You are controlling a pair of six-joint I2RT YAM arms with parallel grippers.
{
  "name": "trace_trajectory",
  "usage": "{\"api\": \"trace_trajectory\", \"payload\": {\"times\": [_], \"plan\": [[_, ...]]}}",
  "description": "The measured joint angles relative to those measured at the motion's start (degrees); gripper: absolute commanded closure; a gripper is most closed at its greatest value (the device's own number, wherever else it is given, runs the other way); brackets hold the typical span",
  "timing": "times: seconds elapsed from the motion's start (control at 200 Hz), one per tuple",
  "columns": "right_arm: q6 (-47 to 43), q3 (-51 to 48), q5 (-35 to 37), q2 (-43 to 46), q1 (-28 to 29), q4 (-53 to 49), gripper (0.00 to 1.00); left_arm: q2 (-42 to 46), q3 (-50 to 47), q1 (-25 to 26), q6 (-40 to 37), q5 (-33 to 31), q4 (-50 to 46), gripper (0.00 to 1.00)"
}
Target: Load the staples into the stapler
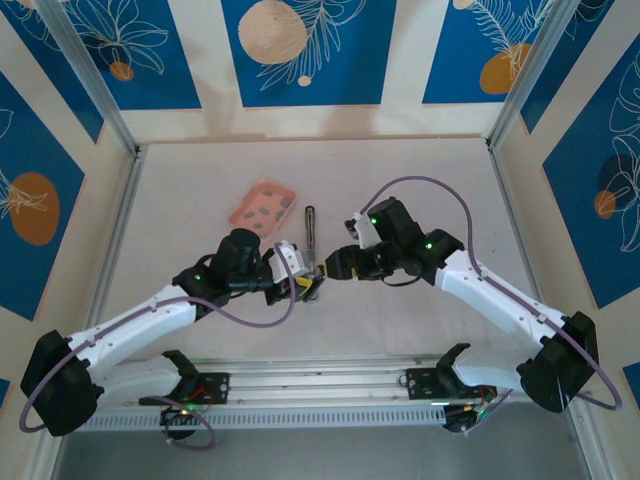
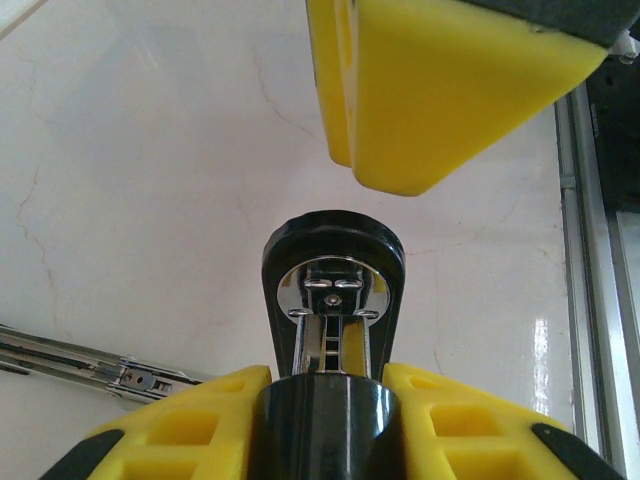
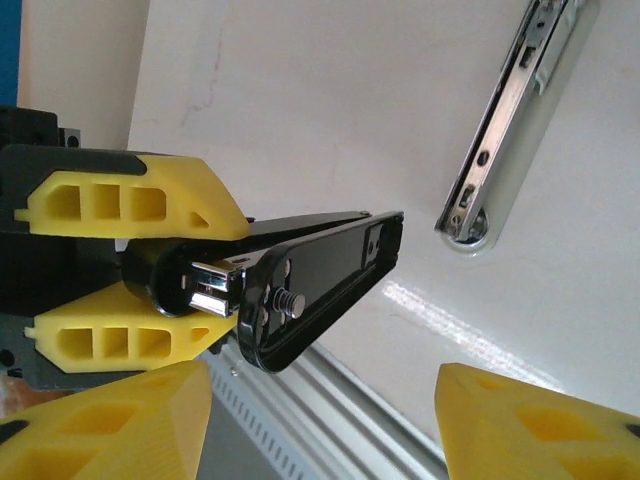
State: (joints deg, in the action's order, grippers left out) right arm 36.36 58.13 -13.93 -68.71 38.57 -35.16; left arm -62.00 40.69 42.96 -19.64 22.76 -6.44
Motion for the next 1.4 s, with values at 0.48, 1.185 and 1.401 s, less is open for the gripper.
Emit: {"api": "trace_trajectory", "payload": {"times": [0.48,1.185,1.401], "plan": [[6.2,0.0,-2.9,-3.5,0.3,4.2,0.54,0.0,0.0,0.0,0.0,-0.4,0.0,0.84],[8.4,-0.8,-3.0,-5.5,1.6,6.7,0.68,-0.1,0.0,0.0,0.7,-0.3,0.1,0.84],[9.2,-1.4,-3.0,-5.7,1.7,8.4,0.81,-0.1,0.0,0.0,1.3,-0.4,0.1,0.84]]}}
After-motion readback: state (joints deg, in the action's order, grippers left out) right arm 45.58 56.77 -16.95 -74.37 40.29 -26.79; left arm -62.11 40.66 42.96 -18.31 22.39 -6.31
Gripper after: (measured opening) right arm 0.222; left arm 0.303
